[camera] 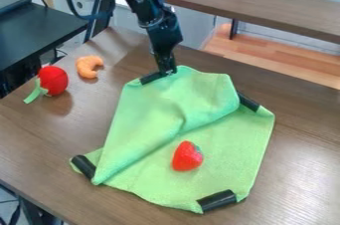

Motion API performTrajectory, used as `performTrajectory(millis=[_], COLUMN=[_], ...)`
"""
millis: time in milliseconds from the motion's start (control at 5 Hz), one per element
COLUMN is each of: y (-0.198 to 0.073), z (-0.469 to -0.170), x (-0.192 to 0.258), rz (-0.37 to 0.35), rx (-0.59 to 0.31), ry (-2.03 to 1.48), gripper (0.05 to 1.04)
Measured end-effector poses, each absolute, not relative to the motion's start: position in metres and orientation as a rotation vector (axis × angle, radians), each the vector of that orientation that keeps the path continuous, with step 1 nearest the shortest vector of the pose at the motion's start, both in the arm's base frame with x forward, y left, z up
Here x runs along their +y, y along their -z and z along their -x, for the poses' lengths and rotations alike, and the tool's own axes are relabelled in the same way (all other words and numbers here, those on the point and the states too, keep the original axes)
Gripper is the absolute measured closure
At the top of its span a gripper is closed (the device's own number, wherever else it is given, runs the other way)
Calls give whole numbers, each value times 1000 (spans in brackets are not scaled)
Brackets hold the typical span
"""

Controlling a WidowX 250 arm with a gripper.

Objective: Unfold the cloth bottom right to the top left

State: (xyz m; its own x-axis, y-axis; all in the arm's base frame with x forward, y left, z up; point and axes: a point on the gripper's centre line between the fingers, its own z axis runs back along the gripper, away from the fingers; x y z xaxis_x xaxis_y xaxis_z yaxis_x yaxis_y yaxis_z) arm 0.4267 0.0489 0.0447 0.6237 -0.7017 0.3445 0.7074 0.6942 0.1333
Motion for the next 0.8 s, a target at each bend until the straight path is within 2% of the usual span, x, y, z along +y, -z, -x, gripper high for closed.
performTrajectory(millis=[400, 800], y=[-39, -41], z=[-443, -463], x=[58, 70], rz=[11, -33], rx=[-362, -361], ry=[759, 746], gripper=[1034, 1034])
